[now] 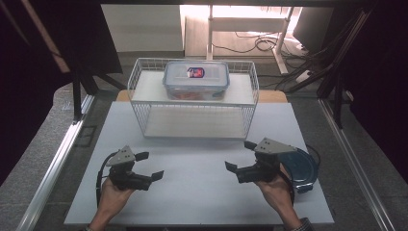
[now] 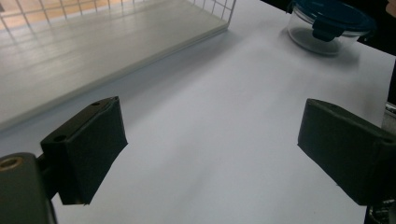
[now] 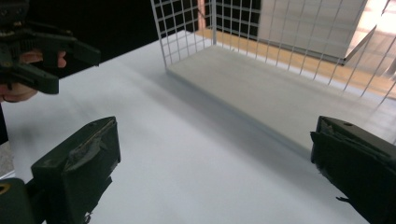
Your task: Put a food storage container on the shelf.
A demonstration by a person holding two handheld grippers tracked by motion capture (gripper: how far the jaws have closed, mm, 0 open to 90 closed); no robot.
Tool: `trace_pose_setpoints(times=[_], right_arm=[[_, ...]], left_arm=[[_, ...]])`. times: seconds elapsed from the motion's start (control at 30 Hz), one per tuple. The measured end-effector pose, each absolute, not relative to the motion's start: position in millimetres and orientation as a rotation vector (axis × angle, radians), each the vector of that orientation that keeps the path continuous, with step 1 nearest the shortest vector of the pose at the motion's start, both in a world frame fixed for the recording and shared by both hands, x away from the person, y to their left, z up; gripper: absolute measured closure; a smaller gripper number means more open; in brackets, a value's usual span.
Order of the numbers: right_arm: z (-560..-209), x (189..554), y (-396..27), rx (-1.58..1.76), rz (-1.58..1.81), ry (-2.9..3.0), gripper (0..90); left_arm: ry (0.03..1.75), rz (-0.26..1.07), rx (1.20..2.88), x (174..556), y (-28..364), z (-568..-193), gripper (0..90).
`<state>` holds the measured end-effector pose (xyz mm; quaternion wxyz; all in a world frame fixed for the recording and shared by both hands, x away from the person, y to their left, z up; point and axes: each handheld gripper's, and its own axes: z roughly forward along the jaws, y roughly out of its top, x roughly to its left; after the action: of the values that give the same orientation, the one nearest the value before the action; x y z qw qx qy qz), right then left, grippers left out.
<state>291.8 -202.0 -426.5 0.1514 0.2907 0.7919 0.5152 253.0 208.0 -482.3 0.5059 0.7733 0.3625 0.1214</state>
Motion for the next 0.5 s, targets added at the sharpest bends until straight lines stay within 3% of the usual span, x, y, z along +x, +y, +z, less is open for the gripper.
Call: trace_pose_setpoints(times=[0.5], right_arm=[[-478, 284, -195, 0.864, 1.322, 2.394, 1.5]], left_arm=[[0.92, 0.335, 1.906, 231, 210, -509, 6.7]])
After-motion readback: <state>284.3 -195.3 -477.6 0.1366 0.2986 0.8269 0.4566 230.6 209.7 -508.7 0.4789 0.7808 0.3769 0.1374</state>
